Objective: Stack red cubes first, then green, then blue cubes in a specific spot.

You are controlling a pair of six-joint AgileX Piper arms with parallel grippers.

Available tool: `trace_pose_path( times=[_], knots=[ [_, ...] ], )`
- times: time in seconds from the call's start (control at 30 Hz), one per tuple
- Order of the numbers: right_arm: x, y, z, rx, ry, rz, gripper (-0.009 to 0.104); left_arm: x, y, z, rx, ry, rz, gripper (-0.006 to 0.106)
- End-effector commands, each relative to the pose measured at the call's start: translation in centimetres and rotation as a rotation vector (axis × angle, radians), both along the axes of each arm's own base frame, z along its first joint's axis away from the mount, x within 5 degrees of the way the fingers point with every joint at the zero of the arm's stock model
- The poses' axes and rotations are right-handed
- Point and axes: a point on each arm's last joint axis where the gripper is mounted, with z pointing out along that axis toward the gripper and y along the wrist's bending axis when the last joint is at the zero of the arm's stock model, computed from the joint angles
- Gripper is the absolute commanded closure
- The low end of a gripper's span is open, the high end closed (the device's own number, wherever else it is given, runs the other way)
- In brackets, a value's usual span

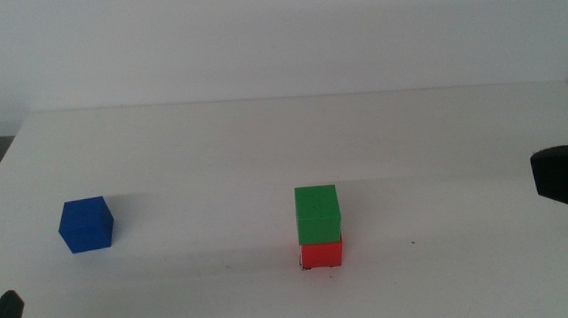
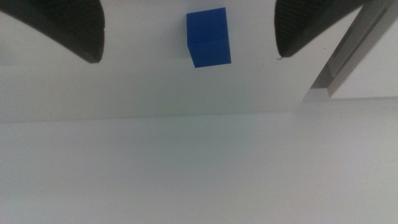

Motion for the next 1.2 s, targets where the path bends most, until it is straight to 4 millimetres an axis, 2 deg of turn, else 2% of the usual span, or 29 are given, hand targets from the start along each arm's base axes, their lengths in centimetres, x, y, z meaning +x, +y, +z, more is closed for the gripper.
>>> trace_pose_path(
  times=[0.0, 0.1, 0.17, 0.23, 0.27, 0.37, 0.47, 0.6, 0.67, 0.73, 0.8, 0.87, 0.97, 1.17],
  knots=[
    [0.0, 0.0, 0.0, 0.002, -0.010, 0.003, 0.014, 0.0, 0.0, 0.0, 0.019, -0.005, 0.003, 0.007],
    [0.0, 0.0, 0.0, 0.002, -0.010, 0.003, 0.014, 0.0, 0.1, 0.1, 0.035, 0.028, 0.011, 0.007],
    [0.0, 0.0, 0.0, 0.002, -0.010, 0.003, 0.014, 0.5, 0.1, 2.8, 0.018, 0.111, 0.012, 0.007],
    [0.0, 0.0, 0.0, 0.001, -0.011, 0.002, 0.014, 2.1, 0.0, 6.4, 0.000, 0.252, 0.022, 0.007],
    [0.0, 0.0, 0.0, 0.003, -0.009, 0.003, 0.014, 3.2, 0.0, 8.2, 0.000, 0.321, 0.030, 0.007],
    [0.0, 0.0, 0.0, 0.002, -0.010, 0.003, 0.014, 6.8, 0.0, 12.0, 0.068, 0.518, 0.048, 0.007],
    [0.0, 0.0, 0.0, 0.002, -0.010, 0.003, 0.014, 10.9, -0.2, 14.2, 0.103, 0.696, 0.052, 0.007],
    [0.0, 0.0, 0.0, 0.016, 0.004, -0.008, 0.014, 16.7, -0.6, 15.5, 0.127, 0.891, 0.033, 0.007],
    [0.0, 0.0, 0.0, 0.016, 0.004, -0.008, 0.014, 20.1, -1.0, 15.6, 0.163, 0.901, -0.016, 0.007],
    [0.0, 0.0, 0.0, 0.016, 0.004, -0.008, 0.014, 22.6, -1.1, 15.0, 0.098, 0.947, -0.031, 0.007],
    [0.0, 0.0, 0.0, 0.016, 0.004, -0.008, 0.014, 24.8, -0.6, 13.9, 0.010, 1.036, -0.040, 0.007],
    [0.0, 0.0, 0.0, 0.016, 0.004, -0.008, 0.014, 26.8, 0.0, 12.5, 0.001, 1.085, -0.065, 0.007],
    [0.0, 0.0, 0.0, 0.016, 0.004, -0.008, 0.014, 28.8, 0.5, 10.0, -0.026, 1.142, -0.045, 0.007],
    [0.0, 0.0, 0.0, 0.016, 0.004, -0.008, 0.014, 31.3, 1.4, 5.6, -0.061, 1.211, 0.031, 0.007]
  ],
)
